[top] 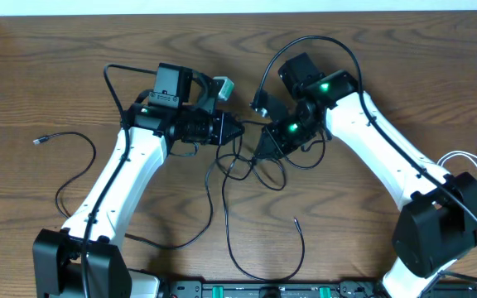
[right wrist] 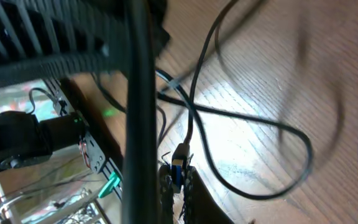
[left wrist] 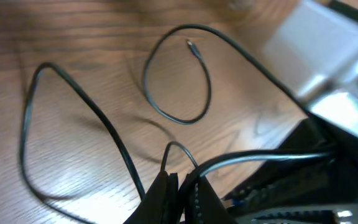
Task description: Untangle cables
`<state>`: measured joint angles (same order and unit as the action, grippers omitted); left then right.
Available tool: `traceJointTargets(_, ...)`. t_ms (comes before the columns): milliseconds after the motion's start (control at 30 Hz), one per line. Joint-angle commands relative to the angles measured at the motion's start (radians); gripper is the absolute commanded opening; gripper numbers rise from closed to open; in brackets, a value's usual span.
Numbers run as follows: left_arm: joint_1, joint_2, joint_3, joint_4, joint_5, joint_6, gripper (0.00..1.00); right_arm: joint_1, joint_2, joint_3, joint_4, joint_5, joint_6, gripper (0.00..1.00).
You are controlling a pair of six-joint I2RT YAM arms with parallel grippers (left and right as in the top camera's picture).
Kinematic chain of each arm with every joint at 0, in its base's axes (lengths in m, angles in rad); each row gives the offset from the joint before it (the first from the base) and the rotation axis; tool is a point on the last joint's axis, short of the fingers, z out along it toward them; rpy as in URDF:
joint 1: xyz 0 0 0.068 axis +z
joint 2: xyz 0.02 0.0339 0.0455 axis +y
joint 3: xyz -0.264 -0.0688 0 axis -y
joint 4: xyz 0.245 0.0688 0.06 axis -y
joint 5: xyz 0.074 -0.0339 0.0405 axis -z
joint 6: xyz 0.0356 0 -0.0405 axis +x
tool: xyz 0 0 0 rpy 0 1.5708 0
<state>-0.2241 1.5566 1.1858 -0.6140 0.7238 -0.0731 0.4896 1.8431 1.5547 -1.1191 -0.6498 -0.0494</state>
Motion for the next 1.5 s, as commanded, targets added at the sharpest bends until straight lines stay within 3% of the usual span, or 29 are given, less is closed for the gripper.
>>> traceJointTargets(0, 0.079, 0.013, 0.000, -0.004, -0.243, -0.065, 0.08, -0.052, -0.029, 0.003, -0.024, 0.004, -0.019, 0.01)
traceJointTargets(33, 0.083, 0.013, 0.000, -0.003, -0.246, -0.074, 0.08, -0.052, -0.029, 0.003, -0.022, 0.017, -0.019, 0.01)
traceJointTargets(100, 0.095, 0.013, 0.000, 0.002, -0.246, -0.099, 0.08, -0.051, -0.029, 0.003, -0.018, 0.041, -0.019, 0.40)
traceJointTargets(167, 0.101, 0.013, 0.000, 0.003, -0.246, -0.105, 0.08, -0.051, -0.029, 0.003, -0.017, 0.042, -0.019, 0.56)
traceJointTargets(267, 0.110, 0.013, 0.000, 0.003, -0.246, -0.112, 0.07, -0.053, -0.029, 0.003, -0.003, 0.040, -0.019, 0.99)
traceJointTargets(467, 0.112, 0.013, 0.000, 0.003, -0.246, -0.124, 0.08, -0.061, -0.029, 0.003, 0.058, 0.038, -0.008, 0.99)
traceJointTargets(600, 0.112, 0.013, 0.000, 0.011, -0.246, -0.124, 0.54, -0.064, -0.029, 0.003, 0.078, 0.042, -0.008, 0.99)
traceJointTargets(667, 0.112, 0.011, 0.003, 0.019, -0.246, -0.124, 0.65, -0.064, -0.029, 0.003, 0.085, 0.048, -0.008, 0.99)
traceJointTargets(733, 0.113, 0.009, 0.026, 0.017, -0.247, -0.123, 0.69, -0.066, -0.029, 0.003, 0.096, 0.048, -0.008, 0.99)
traceJointTargets(900, 0.119, -0.008, 0.058, -0.016, -0.306, -0.124, 0.70, -0.075, -0.029, 0.003, 0.147, 0.049, 0.033, 0.99)
traceJointTargets(967, 0.119, -0.010, 0.058, -0.064, -0.421, -0.145, 0.70, -0.085, -0.029, 0.003, 0.177, 0.051, 0.080, 0.98)
traceJointTargets(1133, 0.129, -0.008, 0.058, -0.224, -0.754, -0.339, 0.70, -0.112, -0.029, 0.003, 0.258, 0.154, 0.227, 0.96)
traceJointTargets(1300, 0.154, -0.008, 0.032, -0.277, -0.666, -0.348, 0.70, -0.120, -0.029, 0.003, 0.320, 0.188, 0.259, 0.98)
traceJointTargets(1467, 0.154, 0.001, 0.002, -0.280, -0.470, -0.211, 0.69, -0.116, -0.029, 0.003, 0.334, 0.188, 0.259, 0.98)
